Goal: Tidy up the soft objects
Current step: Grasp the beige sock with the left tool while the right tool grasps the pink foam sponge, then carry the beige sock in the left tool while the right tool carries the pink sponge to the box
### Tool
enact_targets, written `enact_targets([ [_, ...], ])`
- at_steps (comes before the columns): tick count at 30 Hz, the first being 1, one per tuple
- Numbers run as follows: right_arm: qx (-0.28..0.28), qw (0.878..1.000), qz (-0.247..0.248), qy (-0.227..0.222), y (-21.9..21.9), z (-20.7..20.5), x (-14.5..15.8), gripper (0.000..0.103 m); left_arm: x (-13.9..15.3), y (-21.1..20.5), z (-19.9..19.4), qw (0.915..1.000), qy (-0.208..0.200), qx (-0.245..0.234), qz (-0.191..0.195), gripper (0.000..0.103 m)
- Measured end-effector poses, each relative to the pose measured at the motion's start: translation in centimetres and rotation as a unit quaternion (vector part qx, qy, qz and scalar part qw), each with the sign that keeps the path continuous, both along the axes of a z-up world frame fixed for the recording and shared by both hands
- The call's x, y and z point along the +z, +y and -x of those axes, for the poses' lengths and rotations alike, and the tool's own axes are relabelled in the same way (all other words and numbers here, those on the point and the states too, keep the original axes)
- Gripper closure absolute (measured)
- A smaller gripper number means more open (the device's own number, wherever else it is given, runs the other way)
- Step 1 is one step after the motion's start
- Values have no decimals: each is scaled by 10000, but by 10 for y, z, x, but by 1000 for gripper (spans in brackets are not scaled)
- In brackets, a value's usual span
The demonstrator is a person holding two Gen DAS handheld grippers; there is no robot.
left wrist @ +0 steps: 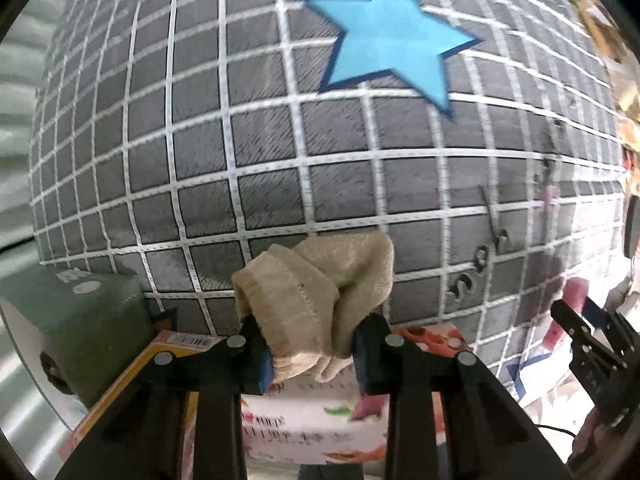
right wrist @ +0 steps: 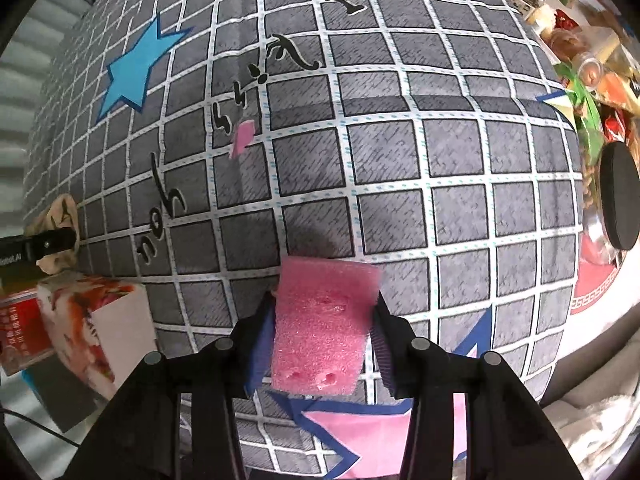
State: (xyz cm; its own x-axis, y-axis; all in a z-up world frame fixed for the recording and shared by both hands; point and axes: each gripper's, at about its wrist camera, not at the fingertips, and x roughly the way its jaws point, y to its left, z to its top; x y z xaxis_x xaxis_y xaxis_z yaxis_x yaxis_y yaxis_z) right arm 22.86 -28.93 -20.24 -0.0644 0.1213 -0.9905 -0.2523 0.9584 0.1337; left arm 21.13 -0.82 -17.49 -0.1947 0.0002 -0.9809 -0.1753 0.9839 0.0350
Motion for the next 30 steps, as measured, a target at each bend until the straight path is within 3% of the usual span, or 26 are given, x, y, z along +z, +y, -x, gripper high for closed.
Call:
enact_targets([
  [12,-292,9994,-191,-63,-13,-5,37,57,75,-55,17,9939,-792,-761,-32,70],
  [20,-284,9993,-207,-157,-2,17,69,57,95,-66,53,9892,-1000,-1075,25,70],
  [26,-222,9991,-233,-272,7,47,81,57,105,-69,67,9889,-1080,-1018,71,70],
  [30,1,9984,-319,-472,34,46,93,57,116,-57,67,9892,-1214,-820,17,70],
])
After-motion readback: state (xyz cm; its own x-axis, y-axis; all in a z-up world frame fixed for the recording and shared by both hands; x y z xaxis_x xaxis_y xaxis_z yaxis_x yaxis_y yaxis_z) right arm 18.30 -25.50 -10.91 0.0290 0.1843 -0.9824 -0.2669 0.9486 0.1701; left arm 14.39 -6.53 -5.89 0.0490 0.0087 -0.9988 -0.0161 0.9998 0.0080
